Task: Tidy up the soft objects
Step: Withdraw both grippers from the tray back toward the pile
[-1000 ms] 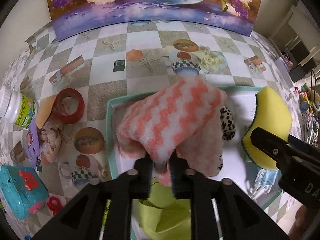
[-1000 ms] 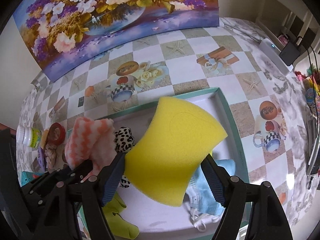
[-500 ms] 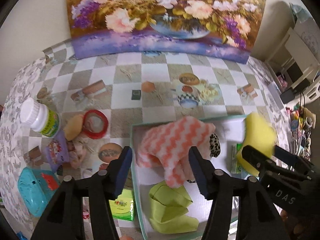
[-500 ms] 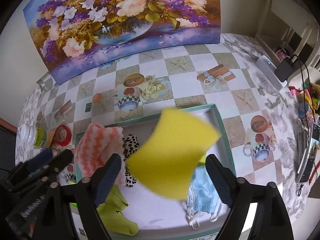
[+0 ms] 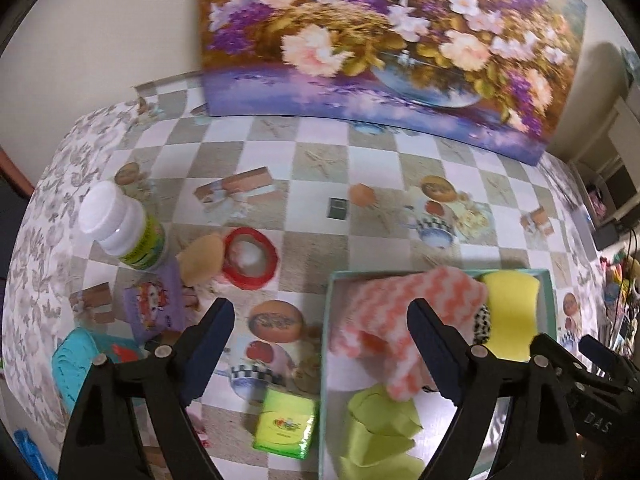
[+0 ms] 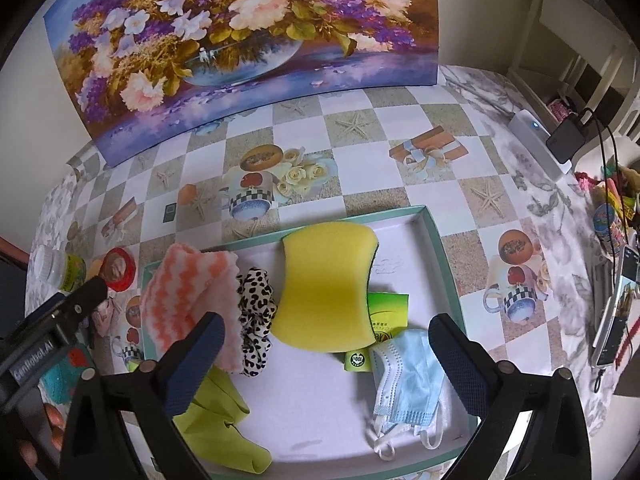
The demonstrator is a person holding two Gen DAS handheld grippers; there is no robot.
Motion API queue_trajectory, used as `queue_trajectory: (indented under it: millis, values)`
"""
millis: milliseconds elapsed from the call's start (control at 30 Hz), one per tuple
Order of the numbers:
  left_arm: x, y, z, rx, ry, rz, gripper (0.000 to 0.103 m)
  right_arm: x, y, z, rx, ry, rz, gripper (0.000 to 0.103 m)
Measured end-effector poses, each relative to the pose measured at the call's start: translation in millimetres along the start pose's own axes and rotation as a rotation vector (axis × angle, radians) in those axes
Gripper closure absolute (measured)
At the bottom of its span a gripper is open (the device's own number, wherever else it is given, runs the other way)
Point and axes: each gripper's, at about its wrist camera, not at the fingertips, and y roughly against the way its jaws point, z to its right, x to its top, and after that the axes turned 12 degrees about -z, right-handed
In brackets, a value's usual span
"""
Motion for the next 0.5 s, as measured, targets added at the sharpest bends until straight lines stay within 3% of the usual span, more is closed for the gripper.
queue_trajectory:
  millis: [300,500]
  values:
    - [6.0,31.4,-55.2,0.027,0.082,0.063,0.014,-0.2,18.2,-10.6,0.019,-0.009,0.038,0.000]
    - [2.5,55.9,-102.3,0.132,0.133,0.111,0.014,-2.2,34.9,-36.0,0.042,0.028,0.081,0.000]
